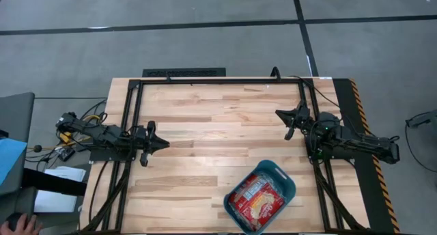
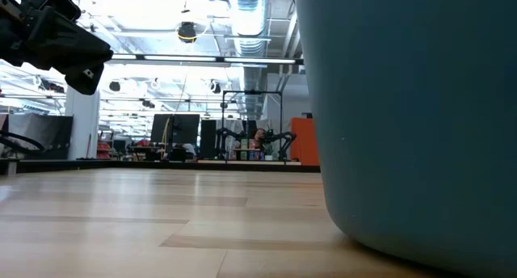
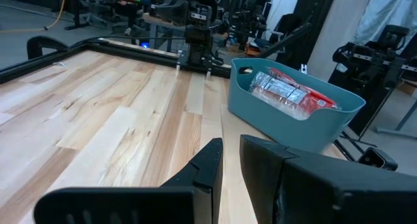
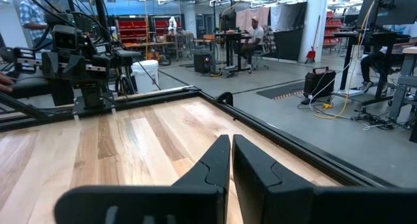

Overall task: Sort popcorn bags into baskets
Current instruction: Return to Home Position

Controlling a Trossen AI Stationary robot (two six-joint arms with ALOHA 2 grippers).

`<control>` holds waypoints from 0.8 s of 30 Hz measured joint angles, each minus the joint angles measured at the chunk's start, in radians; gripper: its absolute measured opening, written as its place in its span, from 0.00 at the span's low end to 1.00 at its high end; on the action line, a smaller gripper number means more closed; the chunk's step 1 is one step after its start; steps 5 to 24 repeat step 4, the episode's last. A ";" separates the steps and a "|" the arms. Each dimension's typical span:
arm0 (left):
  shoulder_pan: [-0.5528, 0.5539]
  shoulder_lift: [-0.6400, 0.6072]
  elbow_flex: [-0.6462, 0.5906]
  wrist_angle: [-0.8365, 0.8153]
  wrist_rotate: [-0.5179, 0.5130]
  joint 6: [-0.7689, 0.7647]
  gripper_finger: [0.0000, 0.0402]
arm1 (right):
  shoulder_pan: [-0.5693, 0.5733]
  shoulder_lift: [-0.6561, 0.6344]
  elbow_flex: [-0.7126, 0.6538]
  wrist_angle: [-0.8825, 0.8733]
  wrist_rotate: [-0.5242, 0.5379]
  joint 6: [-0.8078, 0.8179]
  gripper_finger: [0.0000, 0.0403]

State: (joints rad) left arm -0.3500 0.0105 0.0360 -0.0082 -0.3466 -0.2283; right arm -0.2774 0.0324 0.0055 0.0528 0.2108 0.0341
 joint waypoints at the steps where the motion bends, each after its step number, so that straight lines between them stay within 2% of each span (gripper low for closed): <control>1: 0.000 0.000 0.000 0.000 0.000 0.000 0.11 | 0.000 0.000 0.000 0.000 0.000 0.000 0.11; 24: 0.000 0.000 0.000 0.000 0.000 0.000 0.11 | 0.000 0.000 0.000 0.000 0.000 0.000 0.11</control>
